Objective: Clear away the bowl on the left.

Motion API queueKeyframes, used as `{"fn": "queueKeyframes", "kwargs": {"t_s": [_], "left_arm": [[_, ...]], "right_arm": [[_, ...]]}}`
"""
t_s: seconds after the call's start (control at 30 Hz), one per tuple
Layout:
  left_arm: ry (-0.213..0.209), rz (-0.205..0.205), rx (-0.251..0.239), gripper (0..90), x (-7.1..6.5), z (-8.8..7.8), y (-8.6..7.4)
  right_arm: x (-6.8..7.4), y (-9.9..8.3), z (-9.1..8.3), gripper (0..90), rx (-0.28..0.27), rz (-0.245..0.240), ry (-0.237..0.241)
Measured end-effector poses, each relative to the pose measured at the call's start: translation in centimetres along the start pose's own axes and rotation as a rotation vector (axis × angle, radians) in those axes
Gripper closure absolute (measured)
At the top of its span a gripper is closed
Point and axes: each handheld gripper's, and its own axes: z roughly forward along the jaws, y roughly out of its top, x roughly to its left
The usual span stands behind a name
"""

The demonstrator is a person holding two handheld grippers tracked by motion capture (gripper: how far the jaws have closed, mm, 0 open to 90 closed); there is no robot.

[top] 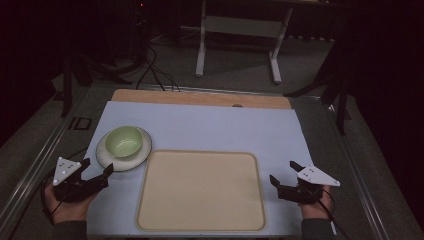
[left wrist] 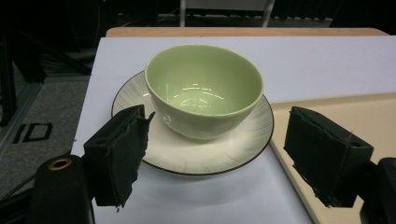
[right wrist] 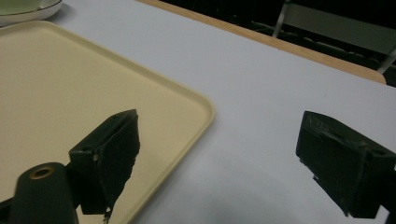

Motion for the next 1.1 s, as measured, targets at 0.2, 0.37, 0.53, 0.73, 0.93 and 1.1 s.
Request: {"fn": "queueKeyframes", "kwargs": {"t_s": [0.2, 0.37, 0.53, 0.73, 0.93, 1.1], "left_arm": [[-0.001, 0.005, -0.001, 21.7, -0.1, 0.04, 0.03], [0.002, 0.007, 0.002, 22.0, -0.08, -0.01, -0.02], [0.001, -0.003, 0.001, 22.2, -0.05, -0.1, -0.03], [0.003, -0.011, 0.001, 23.8, 0.0, -0.2, 0.1], [0.018, -0.011, 0.007, 23.9, 0.1, 0.08, 0.47], [0.019, 0.001, -0.001, 24.0, -0.08, 0.11, 0.93]], "right_arm": [[0.06, 0.04, -0.08, 13.0, -0.01, -0.005, -0.005], [0.01, 0.1, -0.14, 13.0, -0.018, 0.0, -0.013], [0.05, 0.09, -0.09, 13.0, -0.014, -0.001, -0.011], [0.05, 0.08, -0.09, 13.0, -0.017, 0.001, -0.007], [0.03, 0.0, -0.22, 13.0, -0.021, 0.008, -0.011], [0.0, -0.03, -0.24, 13.1, -0.022, 0.011, -0.013]]}}
